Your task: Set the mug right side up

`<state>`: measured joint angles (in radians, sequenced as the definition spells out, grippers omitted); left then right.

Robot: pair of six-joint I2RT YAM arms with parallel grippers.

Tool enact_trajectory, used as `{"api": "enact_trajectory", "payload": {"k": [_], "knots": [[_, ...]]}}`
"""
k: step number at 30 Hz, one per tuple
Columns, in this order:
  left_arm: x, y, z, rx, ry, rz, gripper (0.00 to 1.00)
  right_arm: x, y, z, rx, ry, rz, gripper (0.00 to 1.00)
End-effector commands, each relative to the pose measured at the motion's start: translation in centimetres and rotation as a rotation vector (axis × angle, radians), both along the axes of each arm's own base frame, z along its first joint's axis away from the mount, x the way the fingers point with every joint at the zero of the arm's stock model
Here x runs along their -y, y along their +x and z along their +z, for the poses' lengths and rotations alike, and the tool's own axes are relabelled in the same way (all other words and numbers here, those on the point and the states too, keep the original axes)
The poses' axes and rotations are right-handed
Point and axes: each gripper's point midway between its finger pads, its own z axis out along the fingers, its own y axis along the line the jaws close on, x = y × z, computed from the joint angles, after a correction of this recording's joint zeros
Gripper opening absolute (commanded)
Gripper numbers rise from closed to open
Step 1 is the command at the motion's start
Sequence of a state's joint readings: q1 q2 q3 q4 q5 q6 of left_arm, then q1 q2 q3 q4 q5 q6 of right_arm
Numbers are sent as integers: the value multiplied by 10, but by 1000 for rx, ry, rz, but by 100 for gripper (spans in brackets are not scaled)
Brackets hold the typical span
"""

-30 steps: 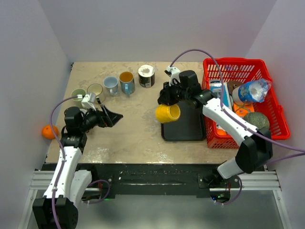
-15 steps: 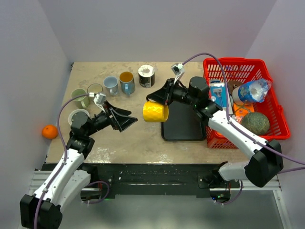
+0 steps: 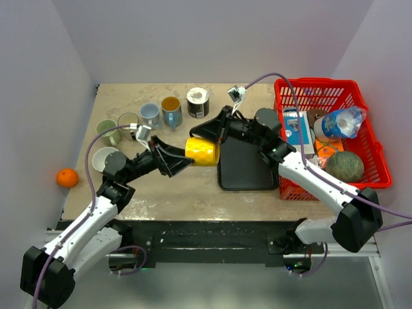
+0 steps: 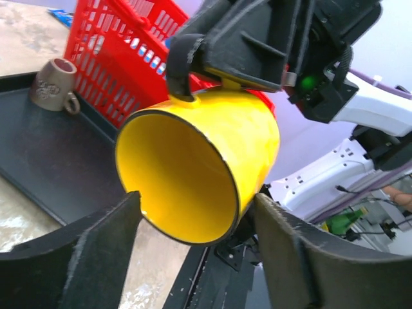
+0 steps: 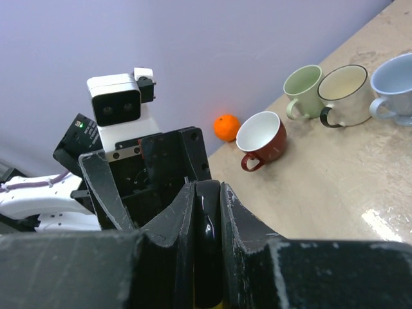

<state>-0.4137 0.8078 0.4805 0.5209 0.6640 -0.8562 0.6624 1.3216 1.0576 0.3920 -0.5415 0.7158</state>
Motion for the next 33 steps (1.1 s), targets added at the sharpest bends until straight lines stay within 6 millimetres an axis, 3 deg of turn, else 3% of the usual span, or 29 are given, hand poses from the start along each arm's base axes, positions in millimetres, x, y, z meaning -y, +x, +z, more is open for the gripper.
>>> {"api": "enact_trajectory", "payload": {"k": [1,6,9,10,12,15,16,17,19,21,23,27,31,33], "knots": [[8,2,31,76,-56,-3,64,-1,-16,43,100,116,30,0],[19,-1,33,74,-60,-35,46,-1,-17,40,103,110,22,0],[23,-1,34,87,-51,-45,6,-1,-17,35,103,89,18,0],[23,-1,38,100,-49,-45,0,-1,-16,30,108,61,12,0],[24,2,32,108,-2,-32,0,1,-14,24,117,18,-1,0],[24,6,24,132,103,-23,0,10,-9,11,136,-89,-52,28],[24,5,30,159,125,-29,0,16,-8,8,156,-127,-77,48],[23,4,17,119,183,-46,0,19,-8,7,166,-146,-91,57],[19,7,8,124,285,-38,0,28,-6,1,184,-202,-123,74],[15,8,1,139,356,-33,0,38,-6,0,194,-238,-164,83],[9,7,-7,115,419,-24,0,48,-3,8,237,-253,-211,86],[-3,13,-23,118,554,2,0,63,1,3,203,-317,-284,89],[-14,9,-43,119,676,-12,0,63,1,-8,208,-349,-274,89],[-17,2,-51,132,731,-60,0,55,-8,-18,273,-382,-177,89]]}}
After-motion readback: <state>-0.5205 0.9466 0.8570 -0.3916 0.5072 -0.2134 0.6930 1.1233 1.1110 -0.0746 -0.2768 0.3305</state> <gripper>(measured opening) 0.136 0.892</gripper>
